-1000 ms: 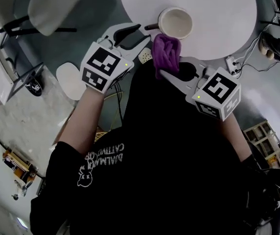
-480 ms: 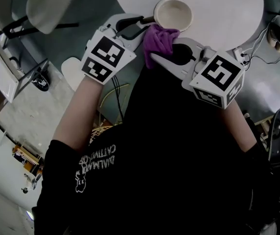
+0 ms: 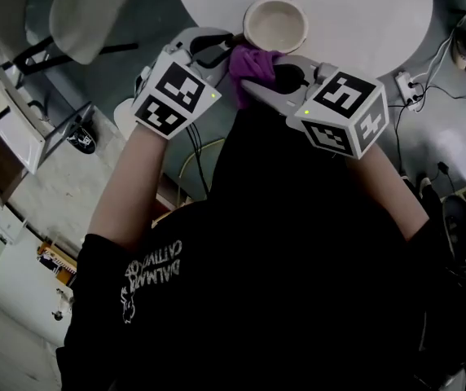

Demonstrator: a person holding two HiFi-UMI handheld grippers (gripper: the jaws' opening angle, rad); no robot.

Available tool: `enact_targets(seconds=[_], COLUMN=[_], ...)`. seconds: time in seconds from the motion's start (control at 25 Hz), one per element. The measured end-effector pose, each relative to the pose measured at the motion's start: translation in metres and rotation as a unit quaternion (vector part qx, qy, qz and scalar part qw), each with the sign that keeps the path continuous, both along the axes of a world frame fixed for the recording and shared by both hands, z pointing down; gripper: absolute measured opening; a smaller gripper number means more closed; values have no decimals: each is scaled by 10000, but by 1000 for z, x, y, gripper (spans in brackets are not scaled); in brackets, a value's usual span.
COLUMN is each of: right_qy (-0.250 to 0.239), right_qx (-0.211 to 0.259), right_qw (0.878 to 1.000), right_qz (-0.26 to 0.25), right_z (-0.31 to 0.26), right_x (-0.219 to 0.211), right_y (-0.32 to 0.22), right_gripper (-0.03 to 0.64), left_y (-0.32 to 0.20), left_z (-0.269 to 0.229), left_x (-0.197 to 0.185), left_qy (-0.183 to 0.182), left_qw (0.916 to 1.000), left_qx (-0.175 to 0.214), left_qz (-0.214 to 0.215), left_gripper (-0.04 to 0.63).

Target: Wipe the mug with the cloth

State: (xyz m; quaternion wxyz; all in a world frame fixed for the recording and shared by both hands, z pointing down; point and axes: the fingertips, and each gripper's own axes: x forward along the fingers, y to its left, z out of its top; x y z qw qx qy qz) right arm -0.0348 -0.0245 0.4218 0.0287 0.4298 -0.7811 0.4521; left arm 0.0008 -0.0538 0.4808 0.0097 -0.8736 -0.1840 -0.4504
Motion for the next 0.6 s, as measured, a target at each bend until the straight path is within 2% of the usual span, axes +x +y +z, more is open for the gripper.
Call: enact_targets(seconds=[0.32,0.6], right_qy=[-417,-311], right_qx=[-350,-502], right_qw=[9973,9955], right_qz=[492,737], right_z=[3,7], right_x=[20,36], right_y=[11,26], right_gripper=[46,46], left_y=[2,8], left_z=[0,0], left_x=[-2,-2], left_qy=[-157,-256], left_qw=[9989,9966], left_qx=[223,293], left_qz=[374,724], left_gripper=[72,72])
